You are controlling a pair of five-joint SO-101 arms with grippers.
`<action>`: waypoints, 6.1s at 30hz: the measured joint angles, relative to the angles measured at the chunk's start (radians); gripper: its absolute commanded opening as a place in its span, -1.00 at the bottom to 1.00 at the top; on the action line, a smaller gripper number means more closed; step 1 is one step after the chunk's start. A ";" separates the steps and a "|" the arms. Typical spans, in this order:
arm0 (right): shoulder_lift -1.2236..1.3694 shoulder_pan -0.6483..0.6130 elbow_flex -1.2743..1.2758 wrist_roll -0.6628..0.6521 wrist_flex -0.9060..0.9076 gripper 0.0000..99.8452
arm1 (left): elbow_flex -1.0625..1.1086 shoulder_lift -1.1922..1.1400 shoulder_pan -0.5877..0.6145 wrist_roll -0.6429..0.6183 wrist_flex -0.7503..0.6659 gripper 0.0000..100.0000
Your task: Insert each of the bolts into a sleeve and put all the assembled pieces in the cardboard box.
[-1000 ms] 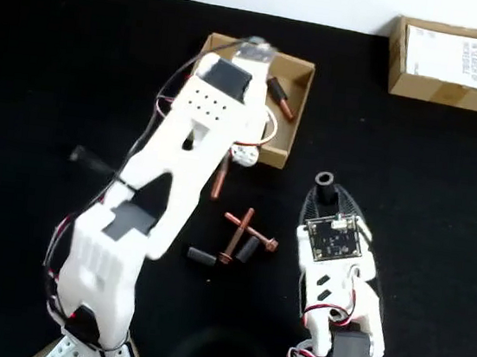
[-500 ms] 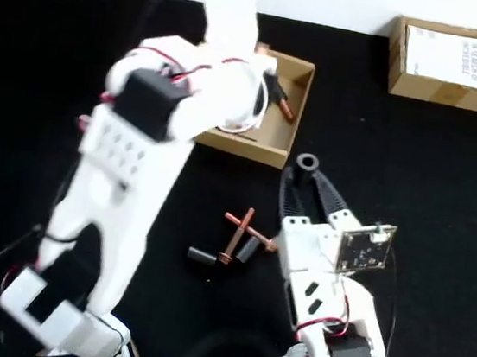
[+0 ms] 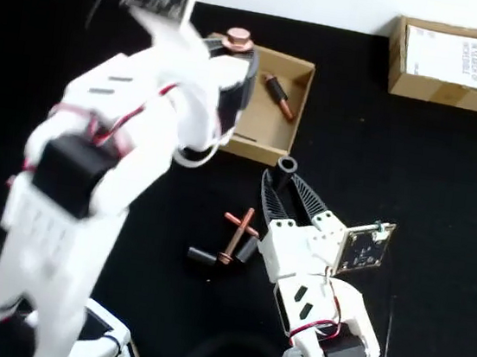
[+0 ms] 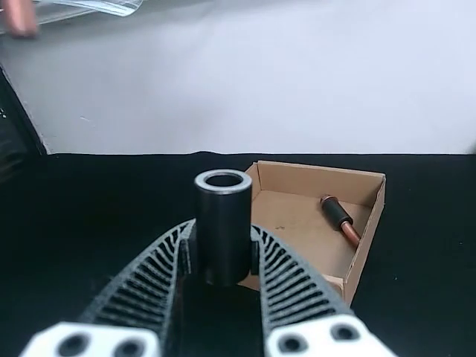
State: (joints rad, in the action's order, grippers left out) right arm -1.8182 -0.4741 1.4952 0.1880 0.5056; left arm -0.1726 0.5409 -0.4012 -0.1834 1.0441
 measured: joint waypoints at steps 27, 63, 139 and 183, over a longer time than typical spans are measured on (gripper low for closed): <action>0.000 -0.003 0.011 -0.051 0.000 -0.99 | 0.479 0.028 -0.184 -0.071 -0.566 -0.98; 0.002 -0.005 0.012 -0.051 0.002 -0.99 | 0.833 0.160 -0.236 -0.069 -0.571 -0.98; 2.081 0.127 -1.468 -1.171 -0.100 -0.99 | 1.852 1.019 0.494 -0.089 -0.631 -0.98; 2.167 -0.218 -2.596 -0.433 1.249 -0.99 | 1.854 1.079 0.525 -0.186 -0.537 -0.98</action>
State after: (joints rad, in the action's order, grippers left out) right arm 0.3483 -0.6920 -1.1009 -0.2447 1.7545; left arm 1.6809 1.6195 0.1235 -0.3690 0.5071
